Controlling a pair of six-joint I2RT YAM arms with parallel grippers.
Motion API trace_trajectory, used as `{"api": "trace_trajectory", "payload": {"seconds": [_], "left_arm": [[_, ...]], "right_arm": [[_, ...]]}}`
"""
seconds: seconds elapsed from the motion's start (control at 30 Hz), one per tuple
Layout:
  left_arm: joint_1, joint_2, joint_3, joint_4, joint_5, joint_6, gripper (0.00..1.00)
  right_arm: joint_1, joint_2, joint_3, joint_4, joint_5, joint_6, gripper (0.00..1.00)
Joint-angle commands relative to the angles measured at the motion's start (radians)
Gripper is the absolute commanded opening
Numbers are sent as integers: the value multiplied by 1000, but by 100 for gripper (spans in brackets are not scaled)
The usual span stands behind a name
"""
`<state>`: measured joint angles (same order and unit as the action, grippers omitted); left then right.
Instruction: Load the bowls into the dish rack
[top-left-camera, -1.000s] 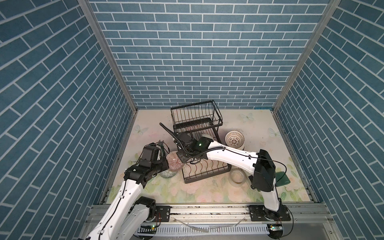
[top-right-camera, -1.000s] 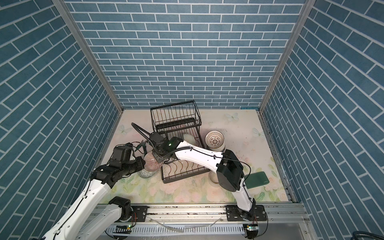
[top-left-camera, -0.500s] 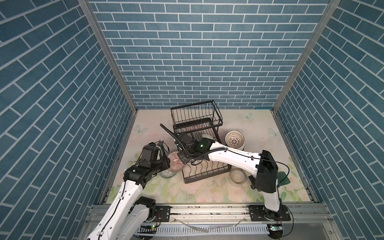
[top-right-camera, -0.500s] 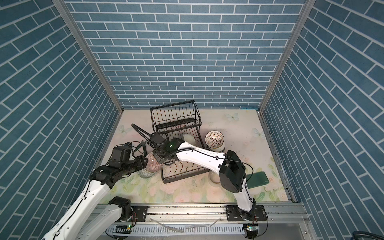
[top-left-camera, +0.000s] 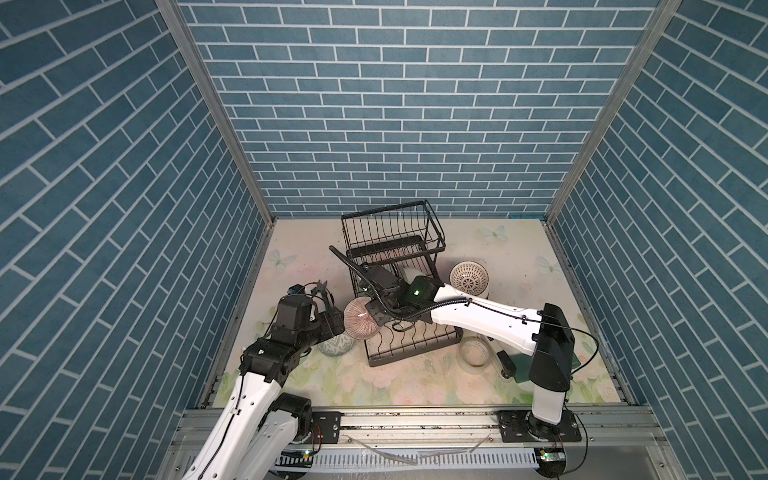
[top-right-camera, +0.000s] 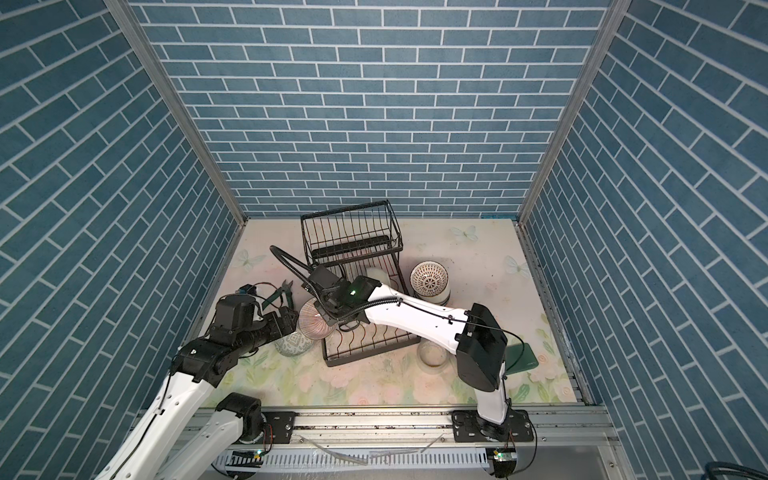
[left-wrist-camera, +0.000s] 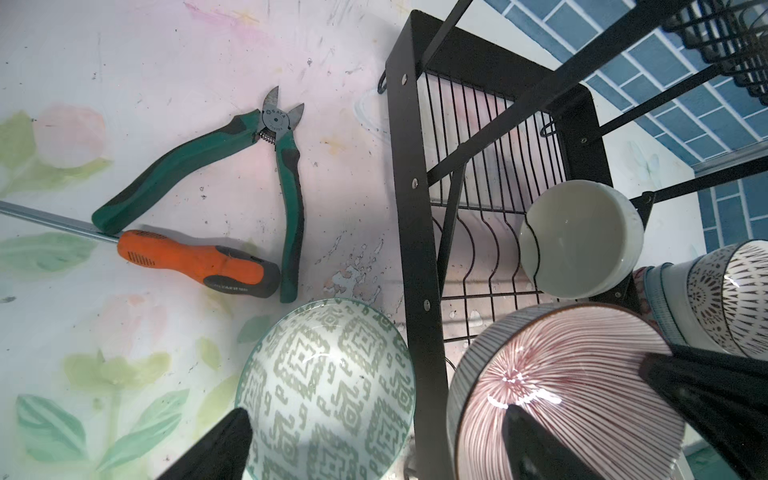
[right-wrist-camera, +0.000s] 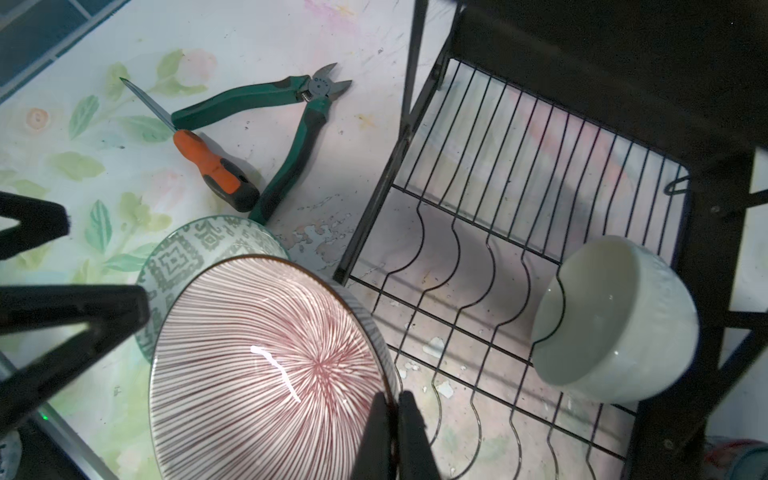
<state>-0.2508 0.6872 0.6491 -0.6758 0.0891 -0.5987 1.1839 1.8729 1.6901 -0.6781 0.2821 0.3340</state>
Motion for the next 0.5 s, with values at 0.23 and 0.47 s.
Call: {"api": "trace_trajectory", "payload": {"seconds": [0.23,0.47], "left_arm": [[1,2,-30,24,-16,-11,96],[1,-14,-50,39,-18,-15,96]], "right_arm": [[1,-129,-103,-83,187,0,0],[-6,-164,-164,-174,306,3,0]]}}
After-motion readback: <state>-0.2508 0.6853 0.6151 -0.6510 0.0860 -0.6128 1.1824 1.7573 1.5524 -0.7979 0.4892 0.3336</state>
